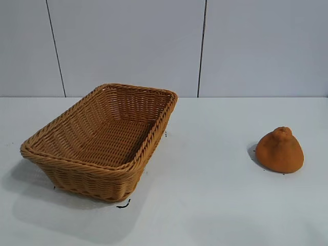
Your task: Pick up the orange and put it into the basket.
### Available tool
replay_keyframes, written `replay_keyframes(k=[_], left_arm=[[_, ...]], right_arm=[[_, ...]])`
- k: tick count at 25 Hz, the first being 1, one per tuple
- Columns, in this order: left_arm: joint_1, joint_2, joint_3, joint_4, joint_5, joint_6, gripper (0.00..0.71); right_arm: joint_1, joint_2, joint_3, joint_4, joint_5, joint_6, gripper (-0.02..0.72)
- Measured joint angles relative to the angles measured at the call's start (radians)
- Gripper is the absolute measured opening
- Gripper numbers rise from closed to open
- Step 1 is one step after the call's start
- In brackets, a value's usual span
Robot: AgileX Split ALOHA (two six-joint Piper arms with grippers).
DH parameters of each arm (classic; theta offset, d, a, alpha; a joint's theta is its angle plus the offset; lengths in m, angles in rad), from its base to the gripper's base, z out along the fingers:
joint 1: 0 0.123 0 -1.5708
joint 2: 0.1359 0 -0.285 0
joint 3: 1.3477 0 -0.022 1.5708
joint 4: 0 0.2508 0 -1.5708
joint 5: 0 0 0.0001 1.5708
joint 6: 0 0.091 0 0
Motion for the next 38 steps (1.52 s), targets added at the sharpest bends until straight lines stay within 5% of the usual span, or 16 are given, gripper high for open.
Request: replay_keyframes(k=[19,25,29,37,38], left_arm=[[0.0,0.893,-0.392,0.012,-0.281,0.031,0.696],[-0.017,1.068,-0.438,0.012,-0.301,0.035,0.696],[-0.095,1.113,-0.438,0.012,-0.303,0.036,0.696],[-0.353,1.118,-0.438,-0.006,-0.285,-0.07,0.696],[-0.353,1.118,-0.438,-0.006,-0.285,-0.07,0.696]], right_arm=[[0.0,0.0,0.0,0.0,0.001,0.0,0.685],[0.0,0.0,0.0,0.0,0.001,0.0,0.685],[0.0,0.0,0.0,0.0,0.001,0.0,0.685],[0.0,0.0,0.0,0.0,0.001,0.0,0.685],[0.0,0.0,0.0,0.0,0.001,0.0,0.685]])
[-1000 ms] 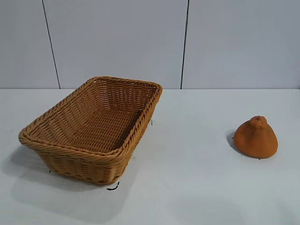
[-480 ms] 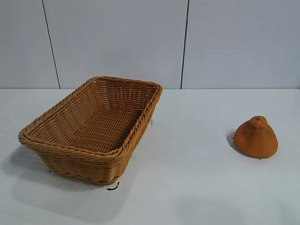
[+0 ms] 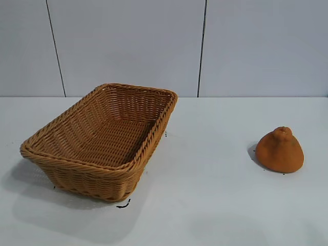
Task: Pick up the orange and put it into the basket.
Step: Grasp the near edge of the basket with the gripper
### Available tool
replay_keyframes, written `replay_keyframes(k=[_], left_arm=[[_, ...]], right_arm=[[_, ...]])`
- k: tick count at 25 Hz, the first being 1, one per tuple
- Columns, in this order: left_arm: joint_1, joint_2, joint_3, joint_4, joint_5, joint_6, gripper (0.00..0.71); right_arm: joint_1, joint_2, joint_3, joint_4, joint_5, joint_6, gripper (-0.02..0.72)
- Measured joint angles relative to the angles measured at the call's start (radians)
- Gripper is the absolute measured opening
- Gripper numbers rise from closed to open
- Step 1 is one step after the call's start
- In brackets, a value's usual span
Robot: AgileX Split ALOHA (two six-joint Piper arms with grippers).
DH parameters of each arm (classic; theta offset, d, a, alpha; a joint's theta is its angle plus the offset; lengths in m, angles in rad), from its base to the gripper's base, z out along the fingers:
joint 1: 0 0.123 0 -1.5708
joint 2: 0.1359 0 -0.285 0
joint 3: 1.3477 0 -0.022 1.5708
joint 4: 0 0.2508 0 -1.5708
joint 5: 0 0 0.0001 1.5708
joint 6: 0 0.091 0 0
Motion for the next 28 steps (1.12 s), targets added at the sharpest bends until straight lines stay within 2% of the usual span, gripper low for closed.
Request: replay_keyframes(k=[3,4,7,20,28], left_arm=[[-0.099,0.0,0.0,-0.021,0.007,-0.091,0.696],[-0.166,0.0,0.0,-0.033,0.007,-0.154,0.696],[-0.227,0.003,0.0,-0.034,0.007,-0.272,0.696],[-0.236,0.244,0.0,0.011,0.02,-0.787,0.696],[-0.236,0.356,-0.013,0.011,-0.088,-1.169,0.696]], right_arm=[[0.0,0.0,0.0,0.0,0.0,0.0,0.685],[0.0,0.0,0.0,0.0,0.0,0.0,0.685],[0.0,0.0,0.0,0.0,0.0,0.0,0.685],[0.0,0.0,0.0,0.0,-0.002,0.0,0.685],[0.0,0.0,0.0,0.0,-0.001,0.0,0.685]])
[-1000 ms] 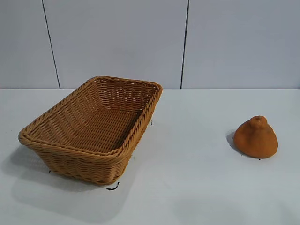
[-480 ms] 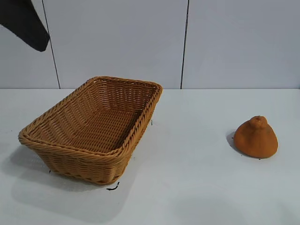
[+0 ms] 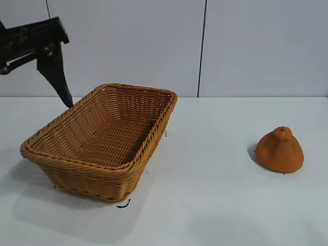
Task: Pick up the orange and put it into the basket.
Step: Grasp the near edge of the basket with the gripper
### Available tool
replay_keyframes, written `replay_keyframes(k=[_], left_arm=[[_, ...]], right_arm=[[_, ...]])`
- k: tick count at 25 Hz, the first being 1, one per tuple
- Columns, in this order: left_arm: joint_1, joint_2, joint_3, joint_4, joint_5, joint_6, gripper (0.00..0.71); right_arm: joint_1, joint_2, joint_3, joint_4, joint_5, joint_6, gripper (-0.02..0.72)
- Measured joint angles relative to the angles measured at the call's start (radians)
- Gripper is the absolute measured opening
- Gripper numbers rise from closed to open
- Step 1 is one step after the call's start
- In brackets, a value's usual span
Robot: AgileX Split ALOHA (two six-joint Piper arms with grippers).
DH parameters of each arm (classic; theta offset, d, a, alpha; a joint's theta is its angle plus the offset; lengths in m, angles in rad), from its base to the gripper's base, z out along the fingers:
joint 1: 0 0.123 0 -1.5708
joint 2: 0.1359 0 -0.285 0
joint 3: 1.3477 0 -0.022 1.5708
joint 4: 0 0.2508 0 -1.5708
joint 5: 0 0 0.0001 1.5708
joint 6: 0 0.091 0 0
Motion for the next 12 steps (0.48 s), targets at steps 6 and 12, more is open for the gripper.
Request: replay_keyframes(k=[6,12], left_arm=[[0.051,0.107,-0.056,-0.065,0.005,-0.083,0.696],[0.077,0.159,-0.057,-0.118,0.005,-0.116,0.696]], right_arm=[[0.0,0.0,0.0,0.0,0.0,0.0,0.685],[0.0,0.0,0.0,0.0,0.0,0.0,0.685]])
